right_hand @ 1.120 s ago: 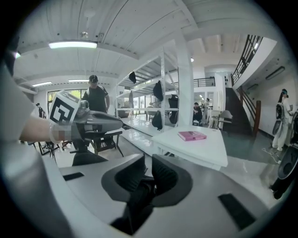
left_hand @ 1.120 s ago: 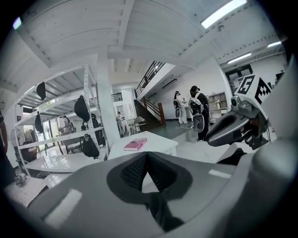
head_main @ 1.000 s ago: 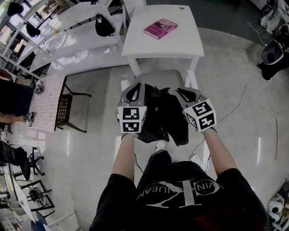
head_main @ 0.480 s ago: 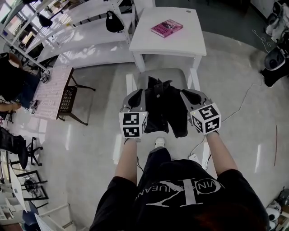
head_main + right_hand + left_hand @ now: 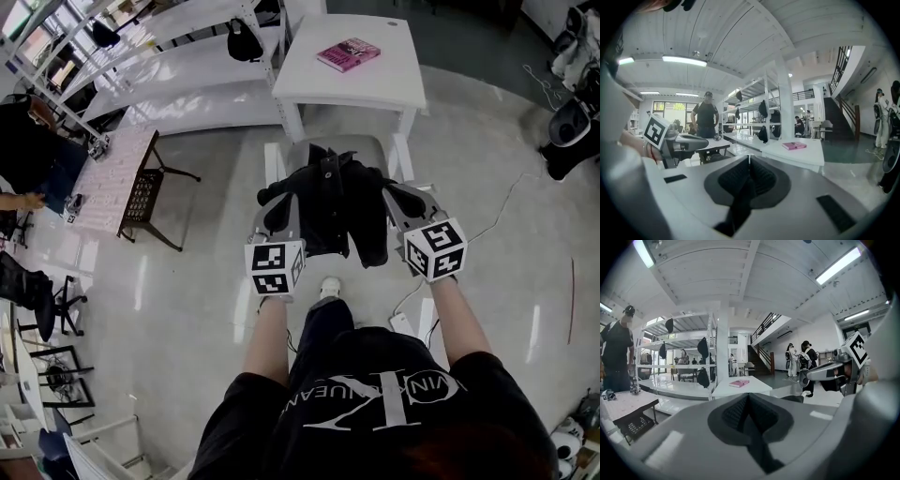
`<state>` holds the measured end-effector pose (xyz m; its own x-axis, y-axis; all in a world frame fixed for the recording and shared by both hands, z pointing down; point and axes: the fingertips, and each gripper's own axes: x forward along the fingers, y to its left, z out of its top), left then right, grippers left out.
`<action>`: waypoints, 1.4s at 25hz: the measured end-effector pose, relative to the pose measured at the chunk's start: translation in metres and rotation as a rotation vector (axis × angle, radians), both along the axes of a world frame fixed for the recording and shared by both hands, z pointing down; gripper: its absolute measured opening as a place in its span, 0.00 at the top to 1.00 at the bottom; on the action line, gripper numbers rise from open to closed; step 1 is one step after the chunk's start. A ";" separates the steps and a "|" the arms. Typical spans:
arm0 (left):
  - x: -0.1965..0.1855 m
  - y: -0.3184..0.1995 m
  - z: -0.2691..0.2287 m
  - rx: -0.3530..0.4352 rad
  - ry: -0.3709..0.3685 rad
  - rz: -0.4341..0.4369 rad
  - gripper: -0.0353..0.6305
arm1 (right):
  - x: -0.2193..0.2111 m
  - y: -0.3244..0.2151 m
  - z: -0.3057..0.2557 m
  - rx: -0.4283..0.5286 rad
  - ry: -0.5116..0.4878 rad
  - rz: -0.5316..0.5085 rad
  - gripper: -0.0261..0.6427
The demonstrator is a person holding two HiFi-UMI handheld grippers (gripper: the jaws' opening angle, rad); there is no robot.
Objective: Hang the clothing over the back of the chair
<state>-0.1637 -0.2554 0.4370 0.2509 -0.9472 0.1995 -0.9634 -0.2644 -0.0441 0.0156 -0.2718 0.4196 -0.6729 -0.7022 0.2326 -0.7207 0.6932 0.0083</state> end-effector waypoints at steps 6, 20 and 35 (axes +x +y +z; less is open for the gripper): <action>-0.003 0.030 -0.013 0.045 0.027 -0.036 0.93 | 0.009 0.025 -0.007 0.021 -0.024 0.016 0.93; -0.005 0.077 -0.025 0.118 0.079 -0.109 0.93 | 0.026 0.059 -0.015 0.065 -0.067 0.020 0.93; -0.012 0.092 -0.023 0.146 0.124 -0.171 0.93 | 0.028 0.068 -0.014 0.080 -0.093 0.019 0.93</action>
